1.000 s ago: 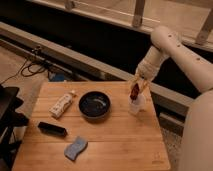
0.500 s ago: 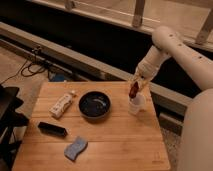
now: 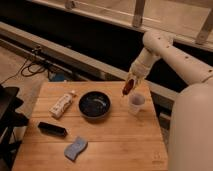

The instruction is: Place the pepper in the ceramic cup

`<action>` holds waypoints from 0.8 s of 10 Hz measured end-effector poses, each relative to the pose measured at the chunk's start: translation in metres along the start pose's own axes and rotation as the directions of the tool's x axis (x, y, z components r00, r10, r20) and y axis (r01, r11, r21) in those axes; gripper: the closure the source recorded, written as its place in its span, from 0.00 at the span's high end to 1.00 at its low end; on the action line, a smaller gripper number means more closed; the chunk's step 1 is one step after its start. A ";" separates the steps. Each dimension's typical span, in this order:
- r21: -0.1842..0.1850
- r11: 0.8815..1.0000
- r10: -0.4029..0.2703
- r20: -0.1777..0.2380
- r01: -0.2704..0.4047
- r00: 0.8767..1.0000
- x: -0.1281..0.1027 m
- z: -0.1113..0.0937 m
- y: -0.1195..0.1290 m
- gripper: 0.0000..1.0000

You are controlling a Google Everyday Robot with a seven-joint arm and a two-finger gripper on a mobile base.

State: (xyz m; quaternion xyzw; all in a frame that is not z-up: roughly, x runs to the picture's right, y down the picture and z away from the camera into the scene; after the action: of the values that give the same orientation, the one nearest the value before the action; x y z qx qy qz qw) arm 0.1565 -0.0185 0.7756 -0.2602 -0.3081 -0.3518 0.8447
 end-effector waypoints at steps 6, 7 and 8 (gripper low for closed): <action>-0.038 0.971 0.235 -0.059 -0.237 0.970 0.024 0.014 0.047 0.02; -0.057 0.969 0.236 -0.054 -0.239 0.970 0.021 0.018 0.049 0.02; -0.072 0.968 0.238 -0.047 -0.241 0.970 0.018 0.023 0.050 0.02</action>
State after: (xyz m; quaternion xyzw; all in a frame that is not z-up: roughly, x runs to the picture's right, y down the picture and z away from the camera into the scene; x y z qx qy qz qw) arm 0.1966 0.0195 0.7926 -0.3212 -0.2446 -0.2635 0.8761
